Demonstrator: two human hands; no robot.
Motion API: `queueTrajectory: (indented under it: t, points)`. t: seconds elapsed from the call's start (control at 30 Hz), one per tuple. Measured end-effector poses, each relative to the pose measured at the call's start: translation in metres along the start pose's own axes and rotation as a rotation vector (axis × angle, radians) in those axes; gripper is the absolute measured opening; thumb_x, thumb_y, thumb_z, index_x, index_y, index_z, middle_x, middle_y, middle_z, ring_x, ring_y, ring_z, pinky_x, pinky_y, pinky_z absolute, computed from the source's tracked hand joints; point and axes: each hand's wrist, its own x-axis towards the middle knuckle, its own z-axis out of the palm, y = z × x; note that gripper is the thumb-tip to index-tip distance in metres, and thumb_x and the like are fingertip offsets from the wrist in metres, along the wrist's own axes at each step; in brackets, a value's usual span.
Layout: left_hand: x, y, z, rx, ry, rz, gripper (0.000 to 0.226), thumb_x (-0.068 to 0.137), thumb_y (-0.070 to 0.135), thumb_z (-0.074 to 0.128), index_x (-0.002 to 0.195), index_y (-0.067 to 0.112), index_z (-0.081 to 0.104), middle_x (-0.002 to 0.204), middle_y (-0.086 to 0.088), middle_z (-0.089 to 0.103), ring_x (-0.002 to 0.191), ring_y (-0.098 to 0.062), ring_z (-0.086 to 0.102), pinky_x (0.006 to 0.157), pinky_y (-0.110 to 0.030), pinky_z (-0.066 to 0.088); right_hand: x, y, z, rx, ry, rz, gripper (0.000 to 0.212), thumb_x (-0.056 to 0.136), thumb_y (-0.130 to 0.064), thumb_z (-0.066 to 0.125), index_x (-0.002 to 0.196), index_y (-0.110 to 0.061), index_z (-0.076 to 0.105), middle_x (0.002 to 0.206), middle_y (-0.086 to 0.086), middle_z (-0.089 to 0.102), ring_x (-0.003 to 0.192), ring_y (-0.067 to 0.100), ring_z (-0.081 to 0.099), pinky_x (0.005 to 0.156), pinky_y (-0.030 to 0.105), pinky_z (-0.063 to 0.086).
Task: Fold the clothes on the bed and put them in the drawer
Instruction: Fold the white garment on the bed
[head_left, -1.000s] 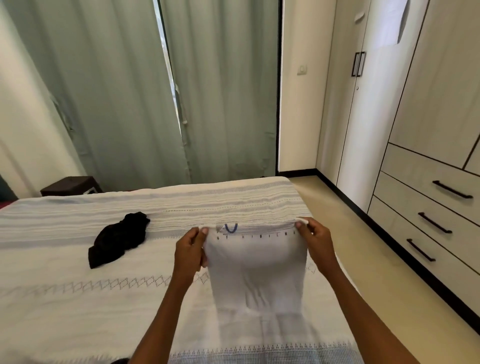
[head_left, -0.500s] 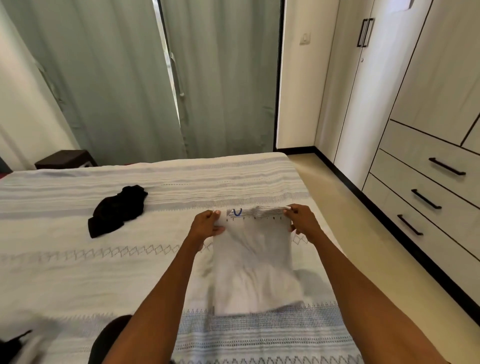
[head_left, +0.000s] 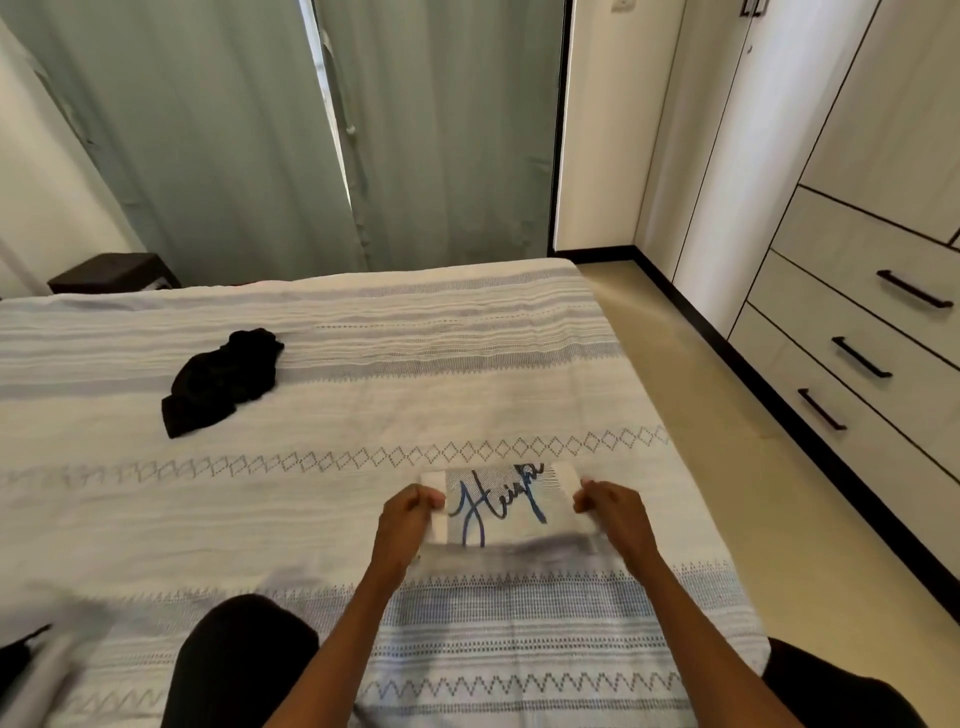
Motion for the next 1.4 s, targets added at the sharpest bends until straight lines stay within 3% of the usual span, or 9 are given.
queueTrajectory:
  t: [0.23, 0.37, 0.47, 0.63, 0.93, 1.03, 1.13, 1.2, 1.4]
  points:
    - [-0.009, -0.040, 0.010, 0.425, 0.054, 0.199, 0.036, 0.086, -0.010, 0.052, 0.086, 0.022, 0.070, 0.097, 0.010, 0.069, 0.088, -0.009, 0.066, 0.071, -0.009, 0.043, 0.005, 0.044, 0.025, -0.479, 0.115, -0.203, 0.033, 0.094, -0.043, 0.053, 0.085, -0.022, 0.076, 0.075, -0.008, 0.072, 0.070, 0.013, 0.065, 0.066, 0.032, 0.051]
    - [0.006, -0.032, 0.027, 0.706, 0.089, 0.448, 0.028, 0.095, 0.018, 0.052, 0.118, 0.021, 0.067, 0.126, 0.000, 0.066, 0.114, -0.020, 0.060, 0.096, -0.035, 0.046, 0.018, 0.025, 0.050, -0.617, 0.172, -0.457, 0.030, 0.092, -0.034, 0.051, 0.108, -0.020, 0.073, 0.102, -0.001, 0.072, 0.095, 0.021, 0.063, 0.080, 0.037, 0.050]
    - [0.020, -0.036, 0.050, 0.918, -0.107, 0.423, 0.059, 0.102, 0.047, 0.019, 0.155, 0.023, 0.027, 0.163, -0.001, 0.018, 0.152, -0.024, 0.015, 0.123, -0.042, 0.010, 0.030, 0.018, 0.079, -0.771, 0.028, -0.596, 0.044, 0.096, -0.034, 0.046, 0.131, -0.015, 0.063, 0.130, 0.007, 0.064, 0.122, 0.028, 0.059, 0.099, 0.049, 0.050]
    - [0.035, -0.072, 0.052, 1.046, -0.202, 0.295, 0.066, 0.101, 0.063, 0.014, 0.155, 0.038, -0.014, 0.160, 0.010, -0.028, 0.148, -0.019, -0.026, 0.116, -0.043, -0.018, 0.039, 0.062, 0.097, -1.022, -0.095, -0.433, 0.068, 0.100, -0.068, 0.020, 0.159, -0.034, 0.019, 0.166, -0.003, 0.011, 0.154, 0.027, 0.008, 0.120, 0.054, 0.001]
    - [0.044, -0.069, 0.049, 0.957, -0.146, 0.318, 0.071, 0.094, 0.069, -0.005, 0.157, 0.040, 0.009, 0.167, 0.008, 0.001, 0.153, -0.019, 0.000, 0.123, -0.044, 0.006, 0.042, 0.058, 0.094, -0.977, -0.104, -0.358, 0.061, 0.102, -0.063, 0.008, 0.156, -0.042, 0.026, 0.165, -0.012, 0.015, 0.155, 0.021, 0.007, 0.123, 0.051, 0.003]
    - [0.064, -0.052, 0.042, 0.992, -0.062, 0.339, 0.063, 0.101, 0.056, 0.014, 0.152, 0.025, 0.033, 0.161, -0.003, 0.029, 0.148, -0.027, 0.023, 0.119, -0.048, 0.017, 0.059, 0.040, 0.088, -0.841, -0.014, -0.350, 0.051, 0.103, -0.048, 0.021, 0.144, -0.036, 0.049, 0.154, -0.009, 0.044, 0.150, 0.023, 0.025, 0.118, 0.051, 0.015]
    - [0.087, -0.039, 0.037, 1.132, -0.206, 0.291, 0.057, 0.103, 0.042, 0.034, 0.154, 0.017, 0.028, 0.158, -0.010, 0.033, 0.149, -0.031, 0.021, 0.121, -0.050, 0.008, 0.080, 0.017, 0.082, -0.931, -0.201, -0.247, 0.052, 0.104, -0.036, 0.034, 0.155, -0.031, 0.031, 0.163, -0.003, 0.029, 0.154, 0.023, 0.012, 0.120, 0.056, 0.005]
    - [0.099, -0.029, 0.033, 1.174, -0.274, 0.244, 0.056, 0.101, 0.040, 0.045, 0.150, 0.014, 0.036, 0.146, -0.014, 0.046, 0.136, -0.034, 0.040, 0.114, -0.046, 0.026, 0.091, 0.000, 0.079, -1.013, -0.349, -0.151, 0.054, 0.104, -0.036, 0.039, 0.157, -0.031, 0.028, 0.163, 0.001, 0.029, 0.153, 0.024, 0.015, 0.119, 0.058, 0.000]
    - [0.090, 0.004, 0.013, 0.941, -0.519, 0.217, 0.041, 0.097, 0.033, 0.060, 0.130, 0.009, 0.056, 0.124, -0.015, 0.058, 0.111, -0.030, 0.056, 0.087, -0.034, 0.045, 0.095, -0.044, 0.060, -1.130, -0.480, -0.139, 0.041, 0.091, -0.055, 0.057, 0.117, -0.025, 0.067, 0.126, 0.005, 0.059, 0.114, 0.028, 0.059, 0.103, 0.045, 0.041]
